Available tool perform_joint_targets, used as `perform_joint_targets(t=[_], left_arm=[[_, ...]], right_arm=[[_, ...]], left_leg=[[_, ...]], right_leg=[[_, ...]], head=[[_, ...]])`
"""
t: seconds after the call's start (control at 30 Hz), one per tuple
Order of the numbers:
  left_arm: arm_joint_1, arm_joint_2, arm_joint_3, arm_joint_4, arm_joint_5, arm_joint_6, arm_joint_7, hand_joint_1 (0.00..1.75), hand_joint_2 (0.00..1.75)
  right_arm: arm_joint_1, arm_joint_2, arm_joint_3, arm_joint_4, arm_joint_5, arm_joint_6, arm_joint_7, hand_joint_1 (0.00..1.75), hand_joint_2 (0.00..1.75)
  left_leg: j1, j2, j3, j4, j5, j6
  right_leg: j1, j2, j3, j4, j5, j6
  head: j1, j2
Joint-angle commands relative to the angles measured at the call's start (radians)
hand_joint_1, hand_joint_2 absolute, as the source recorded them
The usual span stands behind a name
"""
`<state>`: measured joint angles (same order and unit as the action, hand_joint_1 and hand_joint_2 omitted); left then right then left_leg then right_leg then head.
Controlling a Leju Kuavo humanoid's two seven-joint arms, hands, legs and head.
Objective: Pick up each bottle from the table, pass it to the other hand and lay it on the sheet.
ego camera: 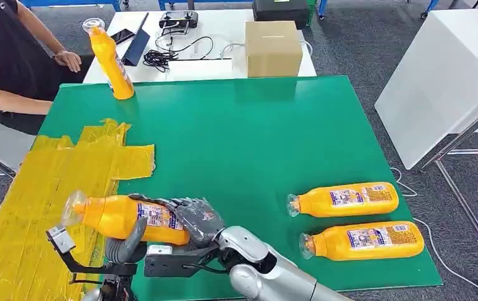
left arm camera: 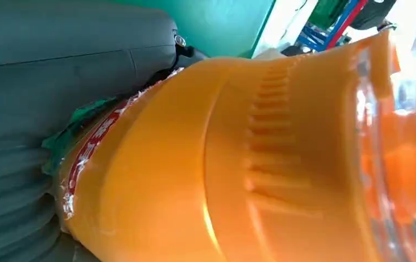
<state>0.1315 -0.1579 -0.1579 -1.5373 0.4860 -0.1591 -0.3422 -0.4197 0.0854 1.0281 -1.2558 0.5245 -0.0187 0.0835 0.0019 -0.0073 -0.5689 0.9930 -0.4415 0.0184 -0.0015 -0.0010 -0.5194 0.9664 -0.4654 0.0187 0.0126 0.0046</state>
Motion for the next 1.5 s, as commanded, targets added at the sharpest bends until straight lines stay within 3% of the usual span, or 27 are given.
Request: perform_joint_targets(t=[0.03, 0.17, 0.2, 0.23, 0.27, 0.33, 0.43, 0.47, 0.53, 0.6, 0.8, 1.03, 1.17, 1.23, 1.33, 1.5], left_arm=[[-0.054, -0.009, 0.003, 0.050, -0.008, 0.000, 0.000, 1.75, 1.75], [-0.052, -0.010, 0.000, 0.048, -0.012, -0.001, -0.005, 1.75, 1.75], [-0.050, -0.011, 0.001, 0.045, -0.016, 0.004, -0.010, 1.75, 1.75], [-0.046, -0.020, 0.012, 0.033, -0.062, 0.062, -0.046, 1.75, 1.75], [-0.044, -0.030, 0.010, 0.018, -0.114, 0.117, -0.074, 1.75, 1.75], [-0.042, -0.026, -0.001, -0.017, -0.216, 0.219, -0.119, 1.75, 1.75], [-0.041, -0.020, -0.003, -0.030, -0.230, 0.236, -0.118, 1.75, 1.75], [-0.040, -0.023, -0.001, -0.041, -0.286, 0.287, -0.143, 1.75, 1.75], [-0.039, -0.023, 0.005, -0.069, -0.412, 0.390, -0.178, 1.75, 1.75], [-0.041, -0.010, 0.013, -0.101, -0.600, 0.521, -0.197, 1.75, 1.75], [-0.020, 0.003, 0.070, -0.177, -1.089, 0.807, -0.163, 1.75, 1.75], [-0.020, 0.001, 0.065, -0.176, -1.093, 0.809, -0.161, 1.75, 1.75], [-0.024, 0.017, 0.085, -0.148, -1.512, 0.857, -0.019, 1.75, 1.75], [-0.037, 0.075, 0.044, -0.090, -1.656, 0.833, 0.128, 1.75, 1.75], [-0.073, 0.111, 0.006, 0.035, -1.794, 0.769, 0.266, 1.75, 1.75], [-0.090, 0.116, -0.001, 0.078, -1.791, 0.781, 0.271, 1.75, 1.75]], right_arm=[[-0.004, -0.025, 0.060, 0.035, 0.005, 0.011, 0.000, 1.75, 1.75], [0.009, -0.030, 0.044, 0.026, 0.007, -0.009, -0.004, 1.75, 1.75], [0.017, -0.032, 0.034, 0.017, 0.007, -0.026, -0.014, 1.50, 1.75], [0.042, -0.032, 0.008, -0.002, 0.013, -0.081, -0.037, 0.19, 1.75], [0.066, -0.038, -0.014, -0.027, 0.020, -0.123, -0.046, 0.00, 1.75], [0.118, -0.062, -0.060, -0.096, 0.033, -0.196, -0.070, 0.00, 1.75], [0.137, -0.079, -0.076, -0.129, 0.039, -0.202, -0.073, 0.00, 1.75], [0.163, -0.084, -0.104, -0.152, 0.058, -0.250, -0.093, 0.00, 0.00], [0.224, -0.106, -0.163, -0.215, 0.085, -0.316, -0.119, 0.00, 0.00], [0.311, -0.140, -0.246, -0.310, 0.106, -0.361, -0.137, 0.00, 0.00], [0.478, -0.161, -0.419, -0.473, 0.102, -0.356, -0.171, 0.00, 0.00], [0.474, -0.153, -0.418, -0.467, 0.103, -0.356, -0.172, 0.00, 0.00], [0.477, -0.149, -0.430, -0.467, 0.106, -0.332, -0.164, 0.00, 0.00], [0.485, -0.142, -0.442, -0.472, 0.104, -0.320, -0.161, 0.00, 0.00], [0.470, -0.136, -0.438, -0.467, 0.096, -0.292, -0.151, 0.00, 0.00], [0.465, -0.132, -0.438, -0.463, 0.097, -0.290, -0.151, 0.00, 0.00]], left_leg=[[0.001, -0.002, 0.003, -0.001, 0.000, -0.001], [0.001, -0.002, 0.002, -0.001, 0.000, -0.001], [0.001, -0.002, 0.003, -0.001, 0.000, -0.001], [0.001, -0.002, 0.002, -0.001, 0.000, -0.001], [0.001, -0.002, 0.001, -0.001, 0.000, 0.000], [0.001, -0.004, 0.002, -0.001, 0.000, 0.000], [0.001, -0.004, 0.000, 0.000, 0.000, 0.000], [0.001, -0.004, 0.001, 0.001, -0.001, 0.000], [0.001, -0.001, 0.002, 0.000, -0.001, -0.001], [0.002, -0.007, 0.001, 0.001, -0.001, -0.001], [0.000, -0.004, -0.001, 0.000, 0.000, 0.000], [0.001, -0.001, 0.001, 0.000, -0.001, -0.001], [0.001, -0.001, 0.003, -0.001, -0.002, -0.002], [0.000, -0.001, 0.001, -0.001, -0.001, -0.001], [0.000, -0.001, 0.004, -0.003, -0.001, -0.001], [0.000, -0.002, 0.001, -0.001, 0.000, -0.001]], right_leg=[[0.001, -0.002, 0.005, -0.003, 0.000, 0.000], [0.001, -0.002, 0.003, -0.002, 0.000, 0.000], [0.001, -0.003, 0.005, -0.003, 0.000, 0.000], [0.001, -0.003, 0.003, -0.002, 0.000, 0.000], [0.001, -0.003, 0.002, -0.002, 0.000, 0.000], [0.001, -0.004, 0.004, -0.002, -0.001, 0.001], [0.001, -0.004, 0.002, -0.001, -0.001, 0.001], [0.001, -0.004, 0.004, -0.002, -0.001, 0.001], [0.001, -0.001, 0.003, -0.002, 0.000, 0.000], [0.002, -0.007, 0.004, -0.002, -0.001, 0.001], [0.000, -0.004, 0.000, -0.001, -0.001, 0.000], [0.001, -0.001, 0.002, -0.001, 0.000, 0.000], [0.001, -0.001, 0.004, -0.002, -0.001, 0.000], [0.000, -0.001, 0.001, -0.001, 0.000, 0.000], [0.000, -0.001, 0.004, -0.003, 0.000, 0.000], [0.000, -0.002, 0.002, -0.002, 0.000, 0.000]], head=[[0.000, 0.000], [0.000, 0.000], [0.000, 0.000], [0.000, 0.000], [0.000, 0.000], [0.000, 0.000], [0.000, 0.000], [0.000, 0.000], [-0.001, 0.000], [0.000, 0.000], [0.000, 0.000], [0.000, 0.000], [0.000, 0.000], [0.000, 0.000], [0.000, 0.000], [0.000, 0.000]])
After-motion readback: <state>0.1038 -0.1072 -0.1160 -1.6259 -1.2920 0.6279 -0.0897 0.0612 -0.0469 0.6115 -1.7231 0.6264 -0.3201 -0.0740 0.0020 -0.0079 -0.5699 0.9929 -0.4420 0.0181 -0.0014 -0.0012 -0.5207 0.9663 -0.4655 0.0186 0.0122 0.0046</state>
